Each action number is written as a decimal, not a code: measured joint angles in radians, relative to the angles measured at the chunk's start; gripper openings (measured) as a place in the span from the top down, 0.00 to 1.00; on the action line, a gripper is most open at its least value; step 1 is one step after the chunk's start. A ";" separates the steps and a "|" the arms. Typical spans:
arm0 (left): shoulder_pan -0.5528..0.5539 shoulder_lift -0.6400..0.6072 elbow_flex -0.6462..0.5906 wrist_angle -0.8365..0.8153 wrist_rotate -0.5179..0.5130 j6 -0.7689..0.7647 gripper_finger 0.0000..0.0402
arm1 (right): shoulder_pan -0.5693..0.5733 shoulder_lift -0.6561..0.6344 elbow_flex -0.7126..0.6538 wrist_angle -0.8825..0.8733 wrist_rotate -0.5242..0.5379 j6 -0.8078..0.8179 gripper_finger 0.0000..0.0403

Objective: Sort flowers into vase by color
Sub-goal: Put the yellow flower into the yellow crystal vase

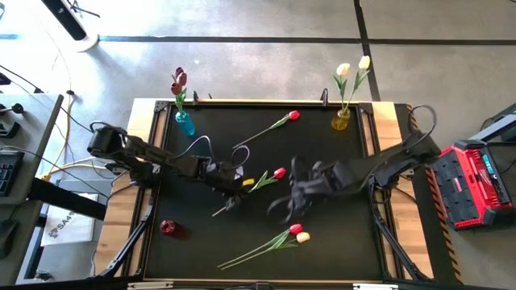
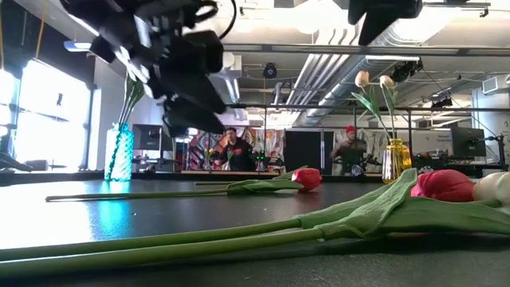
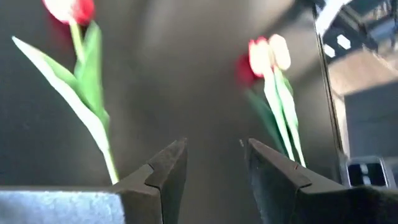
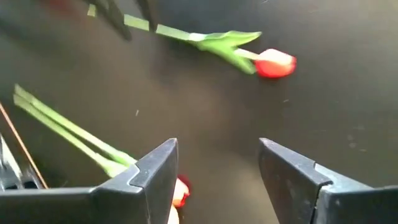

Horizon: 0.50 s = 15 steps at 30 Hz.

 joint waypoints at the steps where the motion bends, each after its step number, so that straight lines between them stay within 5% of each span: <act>1: -0.015 -0.003 0.000 -0.011 -0.002 0.007 0.62 | 0.020 0.021 0.000 0.013 -0.005 -0.007 0.48; 7: -0.105 -0.004 0.000 -0.004 -0.022 0.055 0.62 | 0.123 0.152 0.000 0.076 0.002 -0.011 0.48; 15: -0.213 -0.004 0.000 -0.028 -0.076 0.141 0.62 | 0.198 0.280 0.000 0.131 -0.135 -0.122 0.49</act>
